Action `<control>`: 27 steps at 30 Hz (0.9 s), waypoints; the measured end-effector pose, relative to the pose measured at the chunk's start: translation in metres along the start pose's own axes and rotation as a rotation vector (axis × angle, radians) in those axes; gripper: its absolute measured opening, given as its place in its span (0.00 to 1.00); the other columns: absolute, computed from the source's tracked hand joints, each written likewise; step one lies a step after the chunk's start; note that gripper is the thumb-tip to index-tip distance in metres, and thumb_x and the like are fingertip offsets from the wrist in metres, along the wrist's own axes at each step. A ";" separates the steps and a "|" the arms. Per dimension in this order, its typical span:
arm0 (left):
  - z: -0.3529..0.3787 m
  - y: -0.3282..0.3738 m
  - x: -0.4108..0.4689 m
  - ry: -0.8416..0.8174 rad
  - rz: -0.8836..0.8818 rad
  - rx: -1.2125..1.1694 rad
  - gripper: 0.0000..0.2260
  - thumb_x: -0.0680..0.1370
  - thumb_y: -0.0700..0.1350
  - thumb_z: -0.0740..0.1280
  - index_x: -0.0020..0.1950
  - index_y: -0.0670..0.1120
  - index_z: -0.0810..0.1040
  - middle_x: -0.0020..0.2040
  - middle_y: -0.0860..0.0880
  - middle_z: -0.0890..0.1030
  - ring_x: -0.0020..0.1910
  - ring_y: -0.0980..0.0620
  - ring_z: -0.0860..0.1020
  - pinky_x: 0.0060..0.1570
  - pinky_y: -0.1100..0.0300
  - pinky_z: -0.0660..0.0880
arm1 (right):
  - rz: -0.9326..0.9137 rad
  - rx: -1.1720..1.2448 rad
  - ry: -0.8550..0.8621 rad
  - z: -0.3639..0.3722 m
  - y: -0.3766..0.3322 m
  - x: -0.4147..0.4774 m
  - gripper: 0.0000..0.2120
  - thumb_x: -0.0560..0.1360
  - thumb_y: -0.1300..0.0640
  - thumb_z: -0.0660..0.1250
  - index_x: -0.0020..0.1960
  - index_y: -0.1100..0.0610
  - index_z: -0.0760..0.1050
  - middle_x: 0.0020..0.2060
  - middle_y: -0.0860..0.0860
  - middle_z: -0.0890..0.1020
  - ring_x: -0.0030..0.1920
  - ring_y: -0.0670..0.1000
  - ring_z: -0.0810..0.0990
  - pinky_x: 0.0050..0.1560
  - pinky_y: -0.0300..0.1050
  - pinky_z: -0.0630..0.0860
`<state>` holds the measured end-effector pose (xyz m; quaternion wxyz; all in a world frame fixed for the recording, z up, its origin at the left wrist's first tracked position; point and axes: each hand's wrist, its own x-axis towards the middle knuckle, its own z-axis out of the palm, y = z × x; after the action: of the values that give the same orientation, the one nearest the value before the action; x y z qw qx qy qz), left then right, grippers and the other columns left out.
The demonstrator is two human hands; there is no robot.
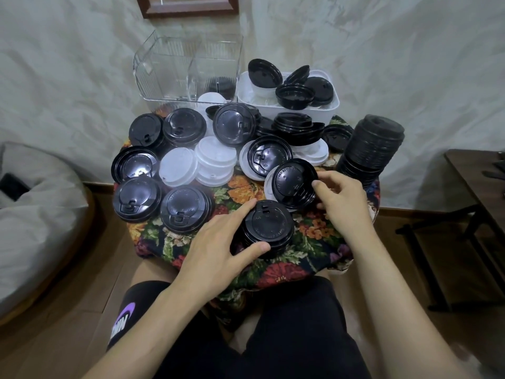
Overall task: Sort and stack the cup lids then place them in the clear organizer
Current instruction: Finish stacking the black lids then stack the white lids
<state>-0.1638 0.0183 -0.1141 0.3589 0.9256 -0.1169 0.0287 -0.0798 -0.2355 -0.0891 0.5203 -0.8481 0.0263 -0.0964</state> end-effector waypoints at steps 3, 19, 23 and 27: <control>0.000 0.001 0.000 0.000 -0.005 -0.004 0.37 0.75 0.75 0.59 0.81 0.64 0.58 0.61 0.66 0.73 0.62 0.62 0.71 0.62 0.58 0.70 | -0.027 -0.069 0.046 -0.002 -0.002 0.000 0.07 0.80 0.48 0.69 0.55 0.42 0.84 0.43 0.41 0.86 0.45 0.45 0.84 0.52 0.58 0.82; -0.001 0.003 0.000 0.031 0.000 0.014 0.33 0.74 0.74 0.61 0.77 0.66 0.61 0.51 0.72 0.71 0.54 0.64 0.70 0.53 0.69 0.67 | -0.151 0.097 -0.428 -0.012 -0.026 -0.045 0.16 0.78 0.63 0.73 0.62 0.47 0.82 0.58 0.43 0.84 0.63 0.45 0.81 0.65 0.47 0.78; -0.003 0.005 0.001 0.022 -0.005 -0.012 0.31 0.74 0.74 0.62 0.74 0.65 0.66 0.55 0.65 0.77 0.56 0.63 0.72 0.51 0.65 0.67 | -0.082 0.070 -0.466 -0.010 -0.020 -0.054 0.15 0.78 0.59 0.75 0.60 0.43 0.82 0.64 0.35 0.81 0.66 0.39 0.78 0.70 0.53 0.75; -0.002 0.004 0.000 0.008 0.005 -0.024 0.34 0.75 0.74 0.62 0.79 0.66 0.61 0.63 0.66 0.77 0.60 0.64 0.72 0.57 0.66 0.67 | -0.031 0.109 -0.434 -0.008 -0.020 -0.058 0.11 0.72 0.53 0.80 0.52 0.44 0.83 0.63 0.34 0.81 0.64 0.40 0.80 0.69 0.55 0.76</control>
<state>-0.1645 0.0165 -0.1096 0.3705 0.9207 -0.1183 0.0319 -0.1392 -0.2246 -0.0757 0.5572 -0.8200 -0.1047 0.0789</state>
